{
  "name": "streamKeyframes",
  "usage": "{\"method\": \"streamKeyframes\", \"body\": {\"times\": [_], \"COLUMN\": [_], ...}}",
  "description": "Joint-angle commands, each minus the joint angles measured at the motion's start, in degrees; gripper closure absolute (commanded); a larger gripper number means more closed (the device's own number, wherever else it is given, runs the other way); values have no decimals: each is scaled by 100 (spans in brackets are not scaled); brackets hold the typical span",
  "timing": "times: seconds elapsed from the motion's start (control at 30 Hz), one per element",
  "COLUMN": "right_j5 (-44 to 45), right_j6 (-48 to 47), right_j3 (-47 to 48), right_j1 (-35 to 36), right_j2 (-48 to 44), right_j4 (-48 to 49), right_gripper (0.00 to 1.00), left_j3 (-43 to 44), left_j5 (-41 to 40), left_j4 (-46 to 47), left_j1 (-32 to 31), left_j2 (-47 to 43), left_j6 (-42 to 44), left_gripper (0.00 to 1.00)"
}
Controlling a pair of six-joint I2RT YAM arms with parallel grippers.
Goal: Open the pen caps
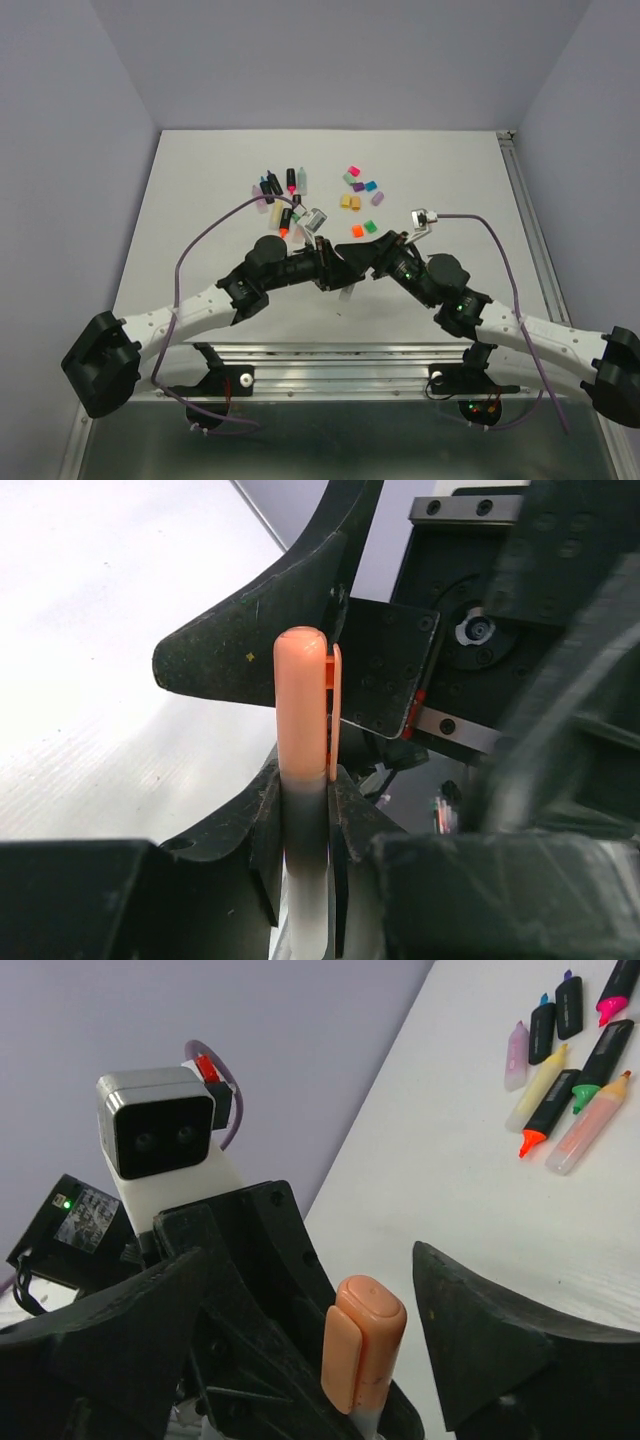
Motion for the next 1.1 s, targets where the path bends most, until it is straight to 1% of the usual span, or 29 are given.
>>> {"method": "streamKeyframes", "body": {"times": [0.0,0.03,0.07,0.1,0.17,0.2,0.27,0.3,0.37,0.4,0.43,0.5,0.57,0.63,0.67,0.7,0.77,0.8,0.83,0.9,0.93,1.0,1.03,1.07], "right_j5": [-420,-420,-386,-350,-306,-280,-341,-402,-543,-596,-631,-597,-570,-167,78,777,1492,1992,2153,2304,2296,2068,1989,1901], "right_j6": [-264,-221,-194,-185,-202,-211,-194,-150,-176,-150,-150,-237,-447,-807,-1018,-1203,-1694,-2088,-2205,-2312,-2277,-2163,-2171,-2163], "right_j3": [12,-49,-85,-120,-173,-164,-164,-164,-156,-138,-147,-103,-33,160,265,362,652,766,907,1232,1390,1540,1706,1708], "right_j1": [56,65,56,56,65,56,56,56,47,56,56,56,56,56,56,47,56,-13,-75,-329,-696,-1285,-1445,-1595], "right_j2": [-91,-109,-117,-161,-240,-258,-258,-250,-206,-179,-162,-126,-100,-39,-21,66,172,242,295,471,611,787,1023,1025], "right_j4": [553,615,754,799,879,870,966,993,1133,1125,1134,1151,1090,941,662,529,414,404,335,238,185,71,-17,-18], "right_gripper": [17,21,30,33,44,52,59,68,78,89,94,99,99,99,99,99,99,99,99,99,99,99,99,99], "left_j3": [-54,-72,-81,-124,-186,-230,-239,-239,-239,-248,-248,-230,-230,-265,-291,-361,-467,-607,-695,-923,-1168,-1372,-1416,-1460], "left_j5": [438,439,430,430,439,430,412,412,395,334,316,342,377,447,456,491,535,605,606,641,676,702,694,693], "left_j4": [635,645,662,680,785,803,856,856,891,891,891,891,891,891,891,891,917,926,1005,1241,1512,1603,1603,1603], "left_j1": [-16,-16,-16,-16,-16,-16,-16,-8,-8,1,10,36,36,36,36,36,36,36,36,28,28,19,19,19], "left_j2": [-279,-349,-384,-411,-507,-542,-622,-639,-710,-736,-788,-833,-894,-921,-947,-965,-947,-947,-965,-1026,-1096,-1166,-1228,-1263], "left_j6": [-118,-109,-153,-162,-197,-232,-267,-285,-364,-407,-434,-452,-460,-522,-557,-627,-724,-811,-864,-1040,-1232,-1322,-1348,-1357], "left_gripper": [100,100,100,100,100,100,100,100,100,100,100,100,100,100,100,100,100,100,100,100,100,100,100,100]}}
